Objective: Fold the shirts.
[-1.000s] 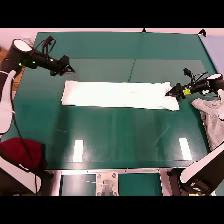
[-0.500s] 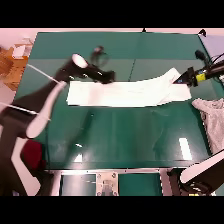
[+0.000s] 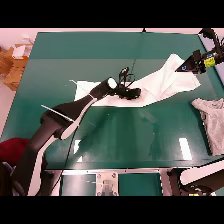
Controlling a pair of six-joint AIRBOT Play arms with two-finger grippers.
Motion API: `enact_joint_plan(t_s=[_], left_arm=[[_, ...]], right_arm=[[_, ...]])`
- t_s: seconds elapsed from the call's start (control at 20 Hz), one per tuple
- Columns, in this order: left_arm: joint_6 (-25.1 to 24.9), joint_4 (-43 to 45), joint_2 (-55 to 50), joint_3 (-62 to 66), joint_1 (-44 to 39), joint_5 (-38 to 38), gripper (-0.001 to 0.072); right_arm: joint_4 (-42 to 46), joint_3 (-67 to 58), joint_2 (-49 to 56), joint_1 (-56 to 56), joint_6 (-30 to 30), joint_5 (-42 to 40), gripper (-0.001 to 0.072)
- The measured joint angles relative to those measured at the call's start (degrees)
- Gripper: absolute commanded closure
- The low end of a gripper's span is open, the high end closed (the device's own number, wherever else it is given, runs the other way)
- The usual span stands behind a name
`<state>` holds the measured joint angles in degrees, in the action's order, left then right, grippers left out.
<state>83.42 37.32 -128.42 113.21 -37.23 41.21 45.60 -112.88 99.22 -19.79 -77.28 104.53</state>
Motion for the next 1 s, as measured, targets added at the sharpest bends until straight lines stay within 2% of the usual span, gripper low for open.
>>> enact_joint_plan(t_s=[0.25,0.45,0.55,0.7,0.85,1.0], left_arm=[[1.38,-2.71,-1.88,2.08,-0.5,-0.04,0.0683],[0.0,-3.43,0.15,3.65,2.89,7.72,0.0684],[-1.81,-3.19,3.23,4.0,6.8,14.21,0.0684],[-3.37,2.67,10.16,4.33,14.14,25.94,0.0684],[-5.6,16.2,17.14,4.31,21.66,35.54,0.0684],[-9.88,27.65,22.53,4.31,27.56,40.72,0.0683]], right_arm=[[0.04,-0.37,-0.55,0.59,-0.42,0.09,0.0689],[0.04,-0.44,-0.63,0.37,-0.7,0.09,0.0689],[0.07,-0.44,-0.63,0.92,-1.86,0.09,0.0689],[0.02,-0.44,-0.66,3.87,-4.11,0.04,0.069],[0.0,-0.44,-0.68,10.21,-7.74,-2.34,0.0689],[0.46,-0.09,-0.39,19.26,-12.44,-8.74,0.0689]])
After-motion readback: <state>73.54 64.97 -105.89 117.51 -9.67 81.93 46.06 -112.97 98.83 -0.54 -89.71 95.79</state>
